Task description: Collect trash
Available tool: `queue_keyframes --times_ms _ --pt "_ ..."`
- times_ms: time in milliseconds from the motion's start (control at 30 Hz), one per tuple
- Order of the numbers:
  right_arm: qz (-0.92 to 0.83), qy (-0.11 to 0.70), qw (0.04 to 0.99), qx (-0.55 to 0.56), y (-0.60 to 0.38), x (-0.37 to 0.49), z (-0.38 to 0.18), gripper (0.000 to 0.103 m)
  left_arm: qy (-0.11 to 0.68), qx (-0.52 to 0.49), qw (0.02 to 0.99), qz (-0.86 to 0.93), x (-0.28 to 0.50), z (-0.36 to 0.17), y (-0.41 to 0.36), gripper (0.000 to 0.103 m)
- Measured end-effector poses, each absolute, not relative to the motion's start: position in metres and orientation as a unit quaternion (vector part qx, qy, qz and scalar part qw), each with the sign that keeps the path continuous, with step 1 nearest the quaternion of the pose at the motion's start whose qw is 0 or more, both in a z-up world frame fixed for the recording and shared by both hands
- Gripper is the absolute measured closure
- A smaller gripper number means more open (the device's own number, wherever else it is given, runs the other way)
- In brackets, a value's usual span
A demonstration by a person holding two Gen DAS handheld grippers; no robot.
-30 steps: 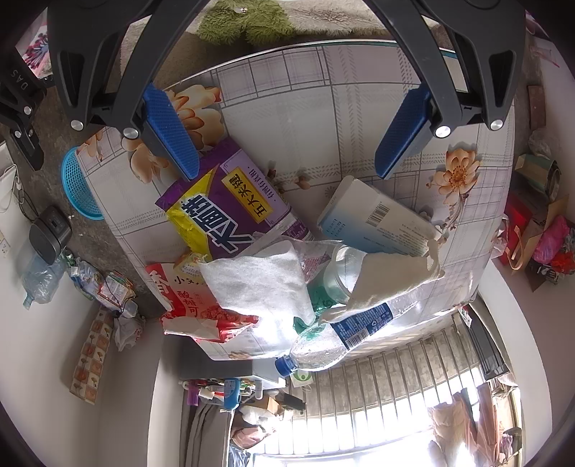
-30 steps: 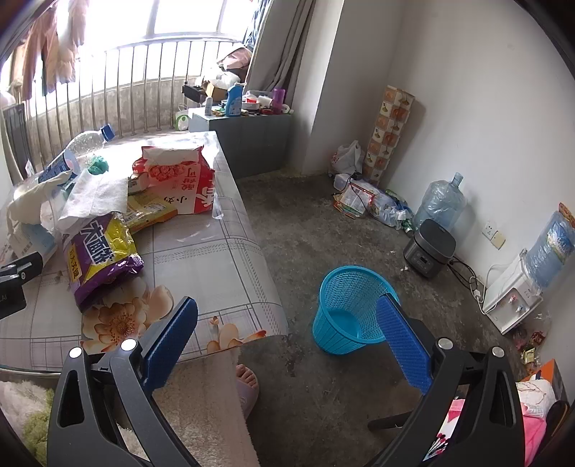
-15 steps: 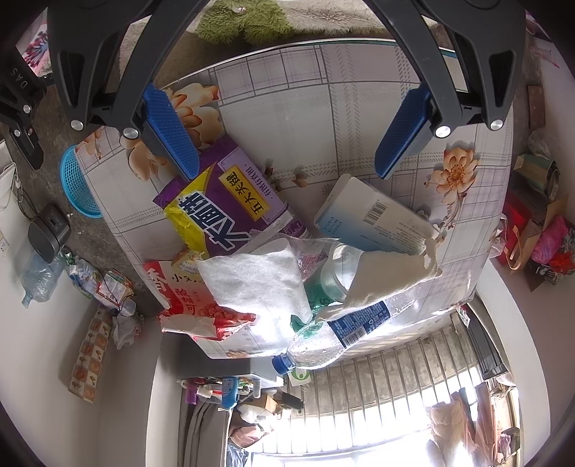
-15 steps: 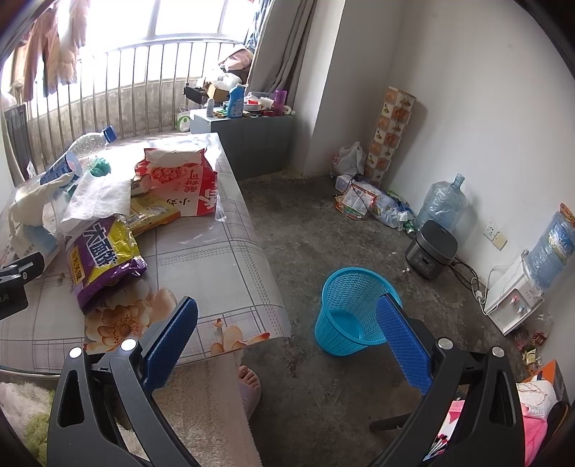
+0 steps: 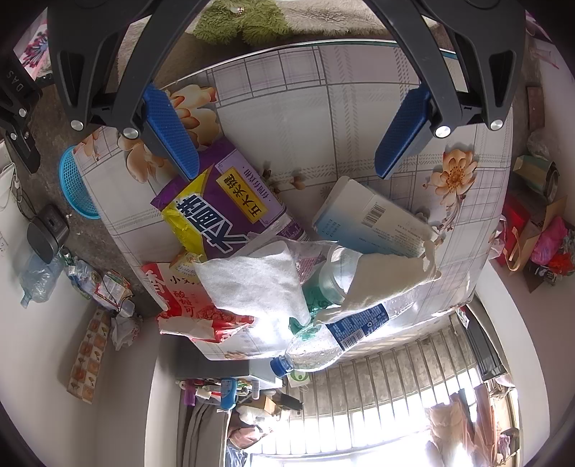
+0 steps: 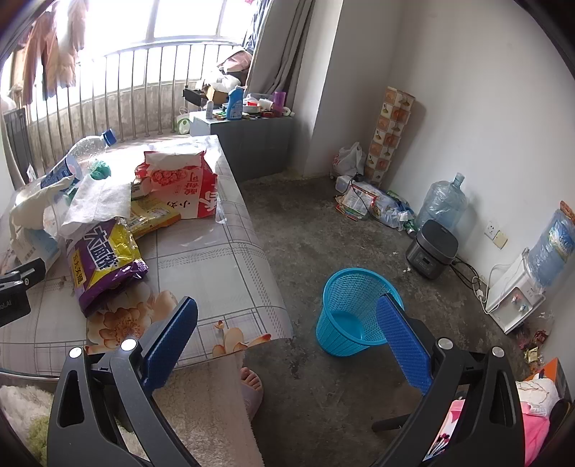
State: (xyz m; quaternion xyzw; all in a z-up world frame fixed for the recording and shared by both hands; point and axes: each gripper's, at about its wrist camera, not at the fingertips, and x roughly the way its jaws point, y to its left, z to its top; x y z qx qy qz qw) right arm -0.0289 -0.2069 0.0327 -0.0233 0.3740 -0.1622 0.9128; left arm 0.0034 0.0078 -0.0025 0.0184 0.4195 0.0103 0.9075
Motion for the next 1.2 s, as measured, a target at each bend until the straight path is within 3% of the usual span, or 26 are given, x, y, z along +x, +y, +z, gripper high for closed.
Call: queue_keyframes --times_ms 467,867,1200 --pt "-0.148 0.359 0.921 -0.027 -0.199 -0.016 0.040 0.006 0.422 0.006 0.906 0.032 0.012 -0.009 0.034 0.009" --pt "-0.065 0.324 0.943 -0.023 -0.149 0.025 0.053 0.006 0.444 -0.054 0.892 0.062 0.031 -0.029 0.121 0.009" --pt "0.070 0.312 0.945 -0.072 -0.060 0.062 0.052 0.006 0.408 -0.083 0.906 0.074 0.047 -0.025 0.199 0.009"
